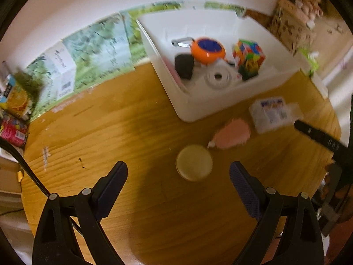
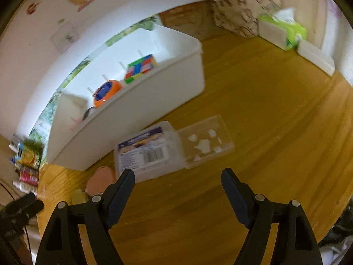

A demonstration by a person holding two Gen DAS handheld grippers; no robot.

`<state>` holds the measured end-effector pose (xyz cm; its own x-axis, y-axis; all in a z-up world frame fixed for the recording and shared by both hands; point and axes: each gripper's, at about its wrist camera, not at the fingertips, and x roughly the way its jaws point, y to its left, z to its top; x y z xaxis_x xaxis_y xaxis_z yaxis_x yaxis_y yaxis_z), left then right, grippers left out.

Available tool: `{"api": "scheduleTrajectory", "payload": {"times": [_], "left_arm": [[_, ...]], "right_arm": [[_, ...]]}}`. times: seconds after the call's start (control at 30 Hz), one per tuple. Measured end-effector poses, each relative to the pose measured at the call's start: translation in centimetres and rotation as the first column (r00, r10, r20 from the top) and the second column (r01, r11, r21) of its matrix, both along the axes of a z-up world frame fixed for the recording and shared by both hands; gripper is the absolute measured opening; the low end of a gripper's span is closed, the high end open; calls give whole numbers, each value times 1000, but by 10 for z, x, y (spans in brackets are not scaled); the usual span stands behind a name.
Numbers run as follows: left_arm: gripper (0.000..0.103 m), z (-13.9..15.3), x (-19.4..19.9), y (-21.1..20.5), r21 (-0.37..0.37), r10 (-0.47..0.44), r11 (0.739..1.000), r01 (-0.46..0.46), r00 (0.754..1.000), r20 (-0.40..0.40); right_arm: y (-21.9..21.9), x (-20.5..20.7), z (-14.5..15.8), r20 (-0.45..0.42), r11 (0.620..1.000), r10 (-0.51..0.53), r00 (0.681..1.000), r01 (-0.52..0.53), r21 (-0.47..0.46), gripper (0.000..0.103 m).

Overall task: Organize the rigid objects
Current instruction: 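Withdraw both tools from the bin toward the cream compact and plastic box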

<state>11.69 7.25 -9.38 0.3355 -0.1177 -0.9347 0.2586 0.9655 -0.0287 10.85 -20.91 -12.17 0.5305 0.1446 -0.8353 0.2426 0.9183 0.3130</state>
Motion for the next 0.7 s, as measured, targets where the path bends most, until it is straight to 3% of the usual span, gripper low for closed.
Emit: {"api": "scheduleTrajectory", "payload": {"times": [0.37,0.7], "left_arm": [[95,-40,10,-14,31,-58,997,64,988,-146],[93,-59,15,-22,48,-54,997,67,972,-230]], "right_arm": [[-21,-1,-19,-48,995,-94,994,93,-31,81],[-24,12,-30,-88,995,-75,993,68,-77,81]]}}
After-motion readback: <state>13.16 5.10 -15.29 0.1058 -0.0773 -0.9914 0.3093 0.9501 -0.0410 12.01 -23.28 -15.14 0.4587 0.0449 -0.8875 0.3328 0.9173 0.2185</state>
